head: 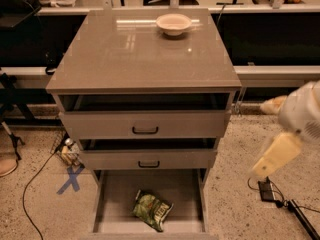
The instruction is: Pick green jalapeno chip bag from bottom drawer and place on counter
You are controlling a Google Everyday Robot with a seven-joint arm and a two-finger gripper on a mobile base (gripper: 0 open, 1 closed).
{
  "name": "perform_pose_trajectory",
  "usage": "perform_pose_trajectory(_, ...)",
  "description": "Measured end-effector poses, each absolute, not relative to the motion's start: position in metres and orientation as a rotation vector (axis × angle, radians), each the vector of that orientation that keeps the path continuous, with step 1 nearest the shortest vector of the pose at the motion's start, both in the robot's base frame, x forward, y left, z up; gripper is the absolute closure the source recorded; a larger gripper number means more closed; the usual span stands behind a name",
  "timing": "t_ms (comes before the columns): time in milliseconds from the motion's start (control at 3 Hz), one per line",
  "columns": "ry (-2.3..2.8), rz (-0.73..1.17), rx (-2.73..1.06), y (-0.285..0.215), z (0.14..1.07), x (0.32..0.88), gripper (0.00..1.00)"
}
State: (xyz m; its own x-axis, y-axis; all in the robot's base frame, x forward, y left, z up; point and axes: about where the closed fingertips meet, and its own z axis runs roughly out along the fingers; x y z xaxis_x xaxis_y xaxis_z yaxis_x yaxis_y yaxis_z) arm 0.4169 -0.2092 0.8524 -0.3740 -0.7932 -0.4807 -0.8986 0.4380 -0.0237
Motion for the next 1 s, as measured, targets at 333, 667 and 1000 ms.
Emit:
perform_pose_trajectory(333,2.262,0.608,-1.244,-0.179,0.772,0.403,0.0)
perform_pose_trajectory(667,2.269,0.654,-1.19,-0.171,0.758,0.4,0.0)
perform_pose_trajectory(1000,2.269,0.654,-1.19,-0.171,0.758,0.4,0.0)
